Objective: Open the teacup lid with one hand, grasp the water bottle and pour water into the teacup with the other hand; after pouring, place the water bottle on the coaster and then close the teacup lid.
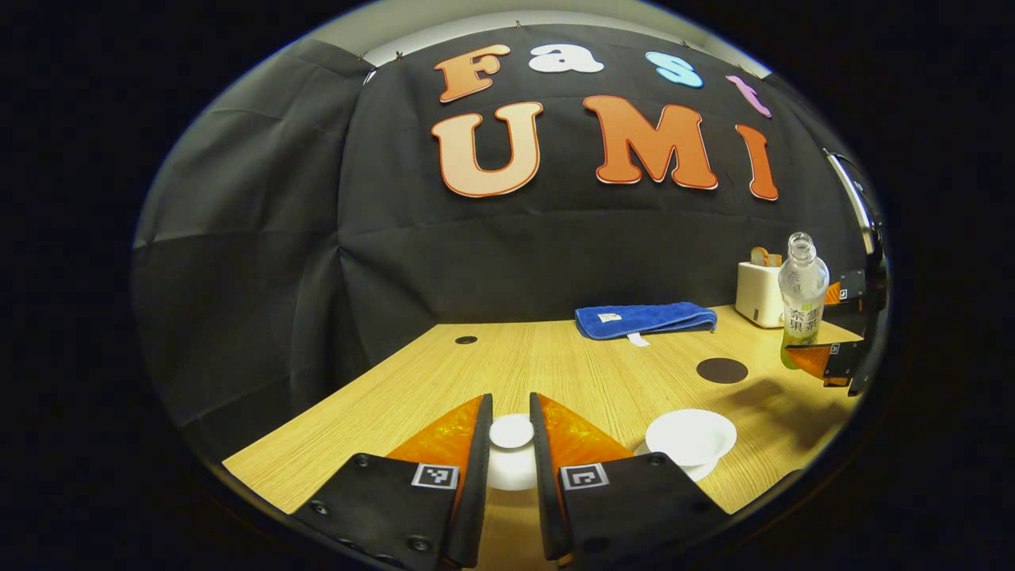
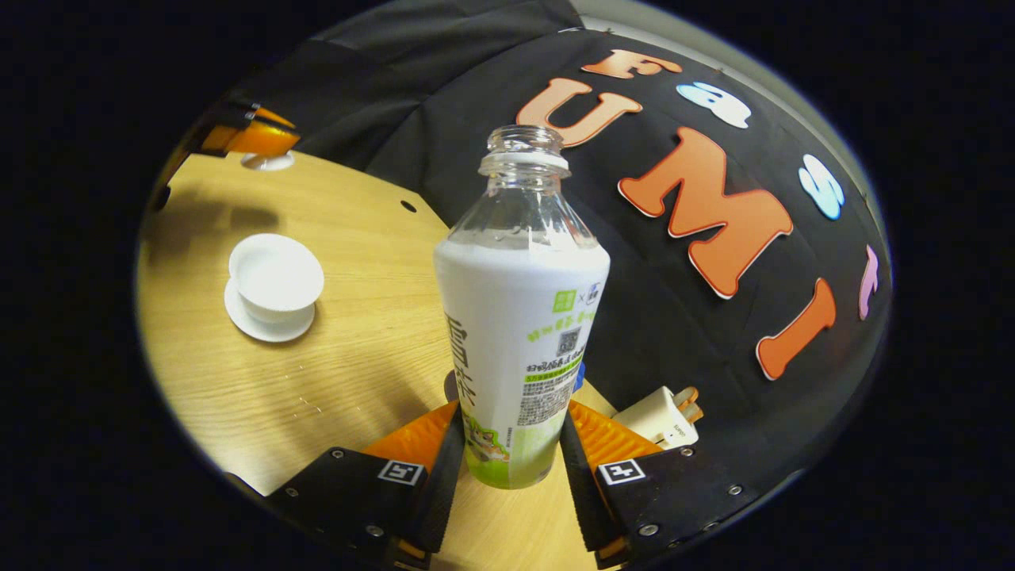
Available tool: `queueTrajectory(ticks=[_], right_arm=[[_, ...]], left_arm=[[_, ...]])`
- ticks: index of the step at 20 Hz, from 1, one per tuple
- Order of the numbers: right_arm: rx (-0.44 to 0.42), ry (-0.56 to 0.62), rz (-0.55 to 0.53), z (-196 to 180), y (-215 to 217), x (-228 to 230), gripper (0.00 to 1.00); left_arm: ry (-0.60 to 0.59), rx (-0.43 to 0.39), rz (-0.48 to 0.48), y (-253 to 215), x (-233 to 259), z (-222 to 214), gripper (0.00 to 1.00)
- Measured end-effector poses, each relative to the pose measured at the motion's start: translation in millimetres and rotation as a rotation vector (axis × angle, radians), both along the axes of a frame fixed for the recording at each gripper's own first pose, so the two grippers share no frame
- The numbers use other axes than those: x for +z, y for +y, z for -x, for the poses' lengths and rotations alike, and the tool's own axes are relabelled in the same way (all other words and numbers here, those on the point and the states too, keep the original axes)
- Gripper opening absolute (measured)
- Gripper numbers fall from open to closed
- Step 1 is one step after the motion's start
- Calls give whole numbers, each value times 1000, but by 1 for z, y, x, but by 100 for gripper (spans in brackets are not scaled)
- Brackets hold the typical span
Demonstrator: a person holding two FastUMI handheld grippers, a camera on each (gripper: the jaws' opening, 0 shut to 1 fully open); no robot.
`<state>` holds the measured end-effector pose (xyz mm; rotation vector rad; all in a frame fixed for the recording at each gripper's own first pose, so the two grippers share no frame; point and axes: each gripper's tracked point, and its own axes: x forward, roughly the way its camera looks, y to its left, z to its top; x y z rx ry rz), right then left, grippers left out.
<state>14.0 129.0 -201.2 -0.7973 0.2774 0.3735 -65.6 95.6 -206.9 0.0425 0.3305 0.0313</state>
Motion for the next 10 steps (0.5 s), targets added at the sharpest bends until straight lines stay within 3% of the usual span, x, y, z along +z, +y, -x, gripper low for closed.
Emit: queueTrajectory(ticks=[5, 10], right_arm=[[71, -146, 273, -14, 8, 8, 65], [138, -244, 430, -21, 21, 10, 65]], left_arm=[[4, 20, 10, 14, -2, 7, 33], [5, 30, 7, 22, -2, 14, 33]])
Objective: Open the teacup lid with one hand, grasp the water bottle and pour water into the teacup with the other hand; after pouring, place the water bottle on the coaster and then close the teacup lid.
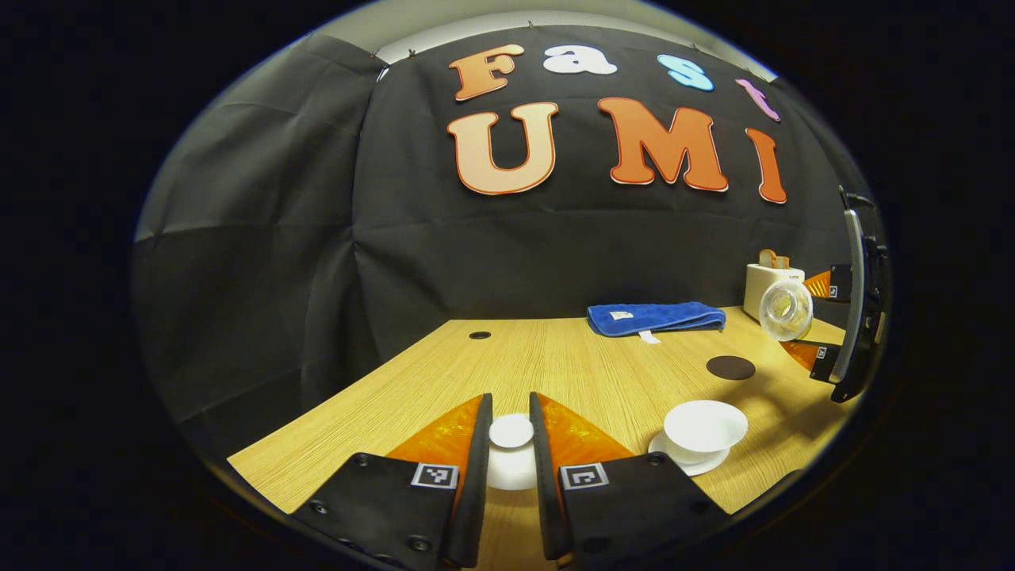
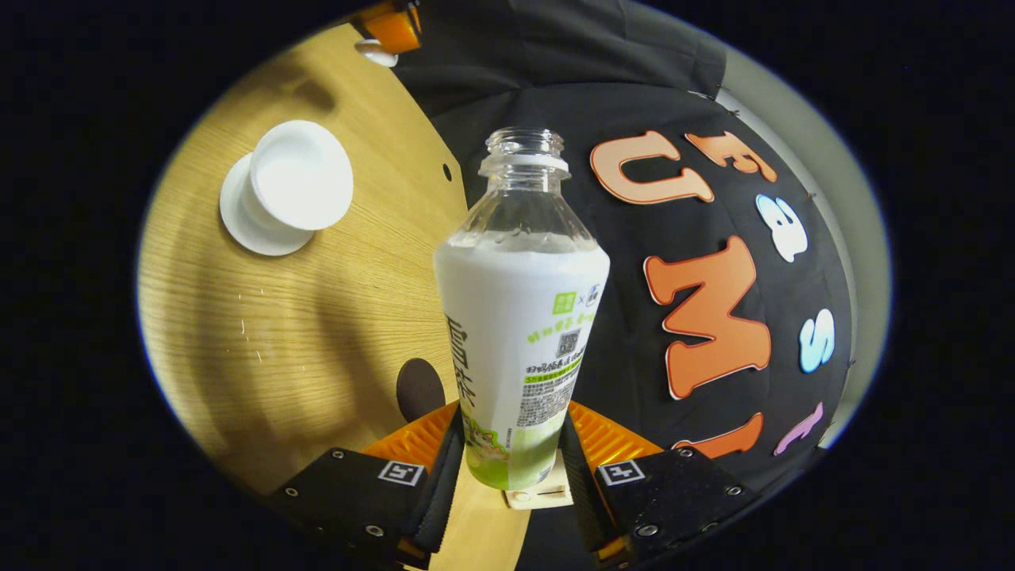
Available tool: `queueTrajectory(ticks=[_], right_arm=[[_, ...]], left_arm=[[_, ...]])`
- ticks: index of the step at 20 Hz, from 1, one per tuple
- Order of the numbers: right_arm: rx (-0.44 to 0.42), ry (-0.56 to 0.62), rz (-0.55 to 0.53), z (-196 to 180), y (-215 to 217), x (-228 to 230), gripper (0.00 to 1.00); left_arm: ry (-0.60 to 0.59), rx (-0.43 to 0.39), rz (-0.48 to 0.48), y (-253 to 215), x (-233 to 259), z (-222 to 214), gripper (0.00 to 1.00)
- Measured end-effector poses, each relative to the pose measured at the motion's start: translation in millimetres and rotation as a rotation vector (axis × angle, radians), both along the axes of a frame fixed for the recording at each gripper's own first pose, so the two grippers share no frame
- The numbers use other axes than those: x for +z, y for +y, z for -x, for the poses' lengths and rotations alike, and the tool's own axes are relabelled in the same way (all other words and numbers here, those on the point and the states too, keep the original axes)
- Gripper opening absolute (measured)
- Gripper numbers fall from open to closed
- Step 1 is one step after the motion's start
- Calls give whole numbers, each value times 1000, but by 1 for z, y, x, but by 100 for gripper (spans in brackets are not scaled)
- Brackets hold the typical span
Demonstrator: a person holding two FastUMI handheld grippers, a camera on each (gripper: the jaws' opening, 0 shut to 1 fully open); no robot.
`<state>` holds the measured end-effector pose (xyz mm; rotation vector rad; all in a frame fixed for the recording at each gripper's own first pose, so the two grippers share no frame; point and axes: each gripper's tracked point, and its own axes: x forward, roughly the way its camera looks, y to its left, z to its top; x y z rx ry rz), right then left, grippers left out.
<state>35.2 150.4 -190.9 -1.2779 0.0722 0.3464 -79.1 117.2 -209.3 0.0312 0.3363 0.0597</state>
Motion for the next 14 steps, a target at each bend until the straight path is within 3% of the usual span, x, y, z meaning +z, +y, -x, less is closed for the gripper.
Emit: queueTrajectory(ticks=[14], right_arm=[[116, -228, 309, -14, 23, 19, 65]], left_arm=[[20, 13, 4, 16, -11, 7, 33]])
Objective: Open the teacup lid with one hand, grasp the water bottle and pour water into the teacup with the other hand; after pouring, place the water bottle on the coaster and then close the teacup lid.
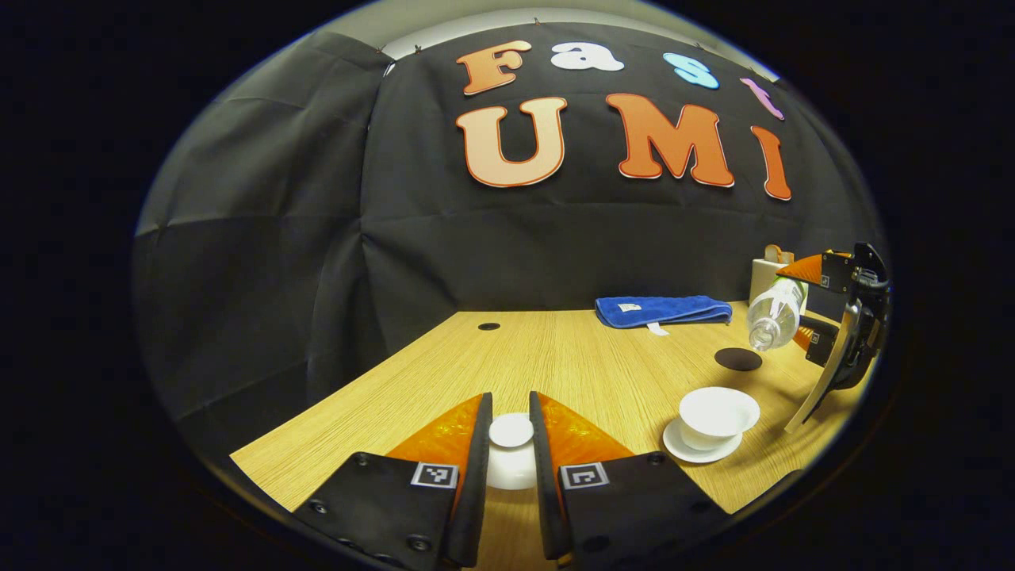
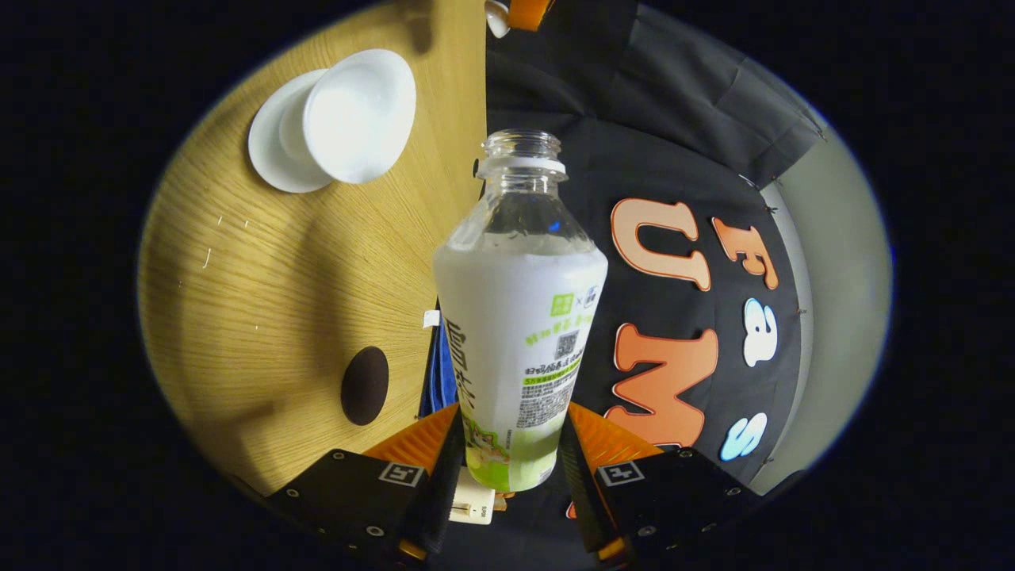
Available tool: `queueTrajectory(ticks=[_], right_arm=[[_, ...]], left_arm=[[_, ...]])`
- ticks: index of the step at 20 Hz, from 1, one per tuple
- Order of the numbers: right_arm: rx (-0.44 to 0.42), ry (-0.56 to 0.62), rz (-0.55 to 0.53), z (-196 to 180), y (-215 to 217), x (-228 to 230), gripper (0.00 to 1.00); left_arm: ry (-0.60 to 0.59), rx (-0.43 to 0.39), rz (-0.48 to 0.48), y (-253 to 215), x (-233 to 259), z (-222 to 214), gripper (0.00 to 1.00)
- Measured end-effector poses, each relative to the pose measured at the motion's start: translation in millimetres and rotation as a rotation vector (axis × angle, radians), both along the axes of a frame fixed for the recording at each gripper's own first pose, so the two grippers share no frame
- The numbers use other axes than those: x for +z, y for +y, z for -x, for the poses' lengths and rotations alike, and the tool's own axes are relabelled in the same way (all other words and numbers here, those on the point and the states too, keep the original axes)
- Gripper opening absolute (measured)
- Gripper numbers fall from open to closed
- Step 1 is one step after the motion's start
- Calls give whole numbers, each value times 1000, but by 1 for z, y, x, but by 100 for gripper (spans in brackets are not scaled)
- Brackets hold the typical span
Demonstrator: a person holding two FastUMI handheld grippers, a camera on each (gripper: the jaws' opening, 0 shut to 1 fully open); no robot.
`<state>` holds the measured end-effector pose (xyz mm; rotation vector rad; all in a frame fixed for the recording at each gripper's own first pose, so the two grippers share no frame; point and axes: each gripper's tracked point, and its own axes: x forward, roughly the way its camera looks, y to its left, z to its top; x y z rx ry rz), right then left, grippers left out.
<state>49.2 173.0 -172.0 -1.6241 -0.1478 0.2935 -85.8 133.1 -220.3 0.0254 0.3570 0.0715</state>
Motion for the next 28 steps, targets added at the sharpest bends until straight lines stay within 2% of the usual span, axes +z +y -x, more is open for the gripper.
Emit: queueTrajectory(ticks=[2, 3, 10, 17, 28], right_arm=[[13, -17, 22, -1, 2, 2, 62], [21, -24, 31, -3, 2, 4, 65], [48, -76, 84, -7, 2, 12, 65], [103, -178, 144, -19, 8, 55, 65], [185, -245, 251, -20, 23, 62, 65]], left_arm=[[-1, 2, 2, 1, 0, 1, 33], [-1, 5, 1, 1, -1, 0, 33], [2, 14, -1, 6, -1, 2, 33], [4, 10, 6, 4, 1, 2, 33], [-11, -1, 6, 3, 7, 1, 33]])
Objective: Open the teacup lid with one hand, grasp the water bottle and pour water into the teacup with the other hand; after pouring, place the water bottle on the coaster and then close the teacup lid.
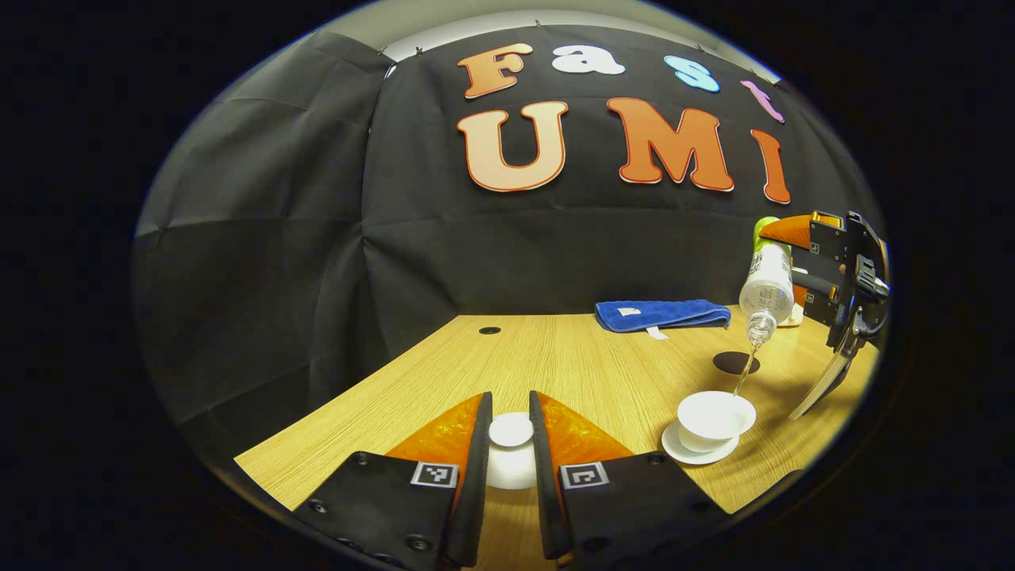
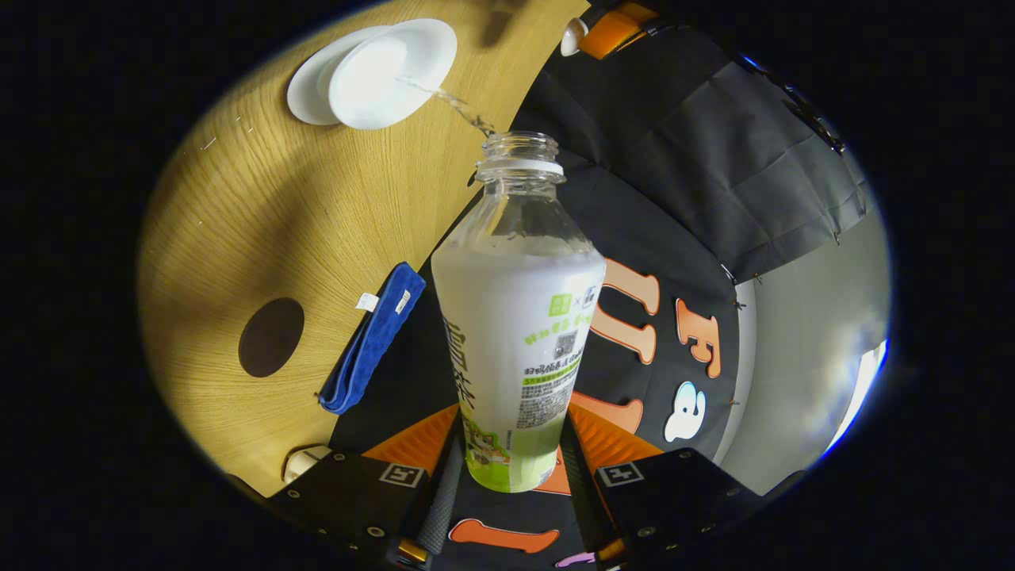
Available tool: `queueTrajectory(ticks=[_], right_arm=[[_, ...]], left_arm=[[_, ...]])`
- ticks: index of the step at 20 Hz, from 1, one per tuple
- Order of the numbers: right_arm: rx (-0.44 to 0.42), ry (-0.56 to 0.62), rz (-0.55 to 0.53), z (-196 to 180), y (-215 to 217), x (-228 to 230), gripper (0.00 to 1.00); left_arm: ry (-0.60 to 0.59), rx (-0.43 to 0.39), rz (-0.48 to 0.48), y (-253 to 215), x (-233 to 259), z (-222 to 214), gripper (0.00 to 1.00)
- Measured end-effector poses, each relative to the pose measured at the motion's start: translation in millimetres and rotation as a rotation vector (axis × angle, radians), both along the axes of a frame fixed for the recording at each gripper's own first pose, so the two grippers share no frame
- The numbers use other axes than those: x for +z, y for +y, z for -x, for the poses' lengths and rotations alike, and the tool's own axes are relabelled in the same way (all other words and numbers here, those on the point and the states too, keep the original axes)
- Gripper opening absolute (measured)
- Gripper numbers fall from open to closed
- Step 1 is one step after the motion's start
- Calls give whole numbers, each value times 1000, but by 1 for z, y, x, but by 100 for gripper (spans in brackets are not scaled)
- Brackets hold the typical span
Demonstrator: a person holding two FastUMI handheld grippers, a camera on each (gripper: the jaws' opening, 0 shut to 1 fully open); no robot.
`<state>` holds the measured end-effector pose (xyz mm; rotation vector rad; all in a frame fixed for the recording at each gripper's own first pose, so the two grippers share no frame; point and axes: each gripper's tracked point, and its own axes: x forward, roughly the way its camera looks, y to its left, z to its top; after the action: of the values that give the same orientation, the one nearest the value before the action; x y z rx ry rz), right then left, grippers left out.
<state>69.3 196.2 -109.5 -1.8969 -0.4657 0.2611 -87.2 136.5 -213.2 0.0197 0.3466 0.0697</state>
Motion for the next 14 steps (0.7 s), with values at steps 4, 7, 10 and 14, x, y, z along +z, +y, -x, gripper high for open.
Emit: queueTrajectory(ticks=[4, 7, 10, 14], right_arm=[[32, -42, 32, 3, 9, 8, 64], [65, -67, 53, 7, 18, 12, 64], [104, -80, 79, 14, 28, 9, 64], [142, -97, 111, 17, 39, 9, 64]], left_arm=[[-3, -1, -3, -1, 2, 3, 33], [-4, -5, -3, -3, 4, 3, 33], [-9, -7, -2, -5, 5, 4, 33], [-10, -6, -3, -6, 7, 8, 33]])
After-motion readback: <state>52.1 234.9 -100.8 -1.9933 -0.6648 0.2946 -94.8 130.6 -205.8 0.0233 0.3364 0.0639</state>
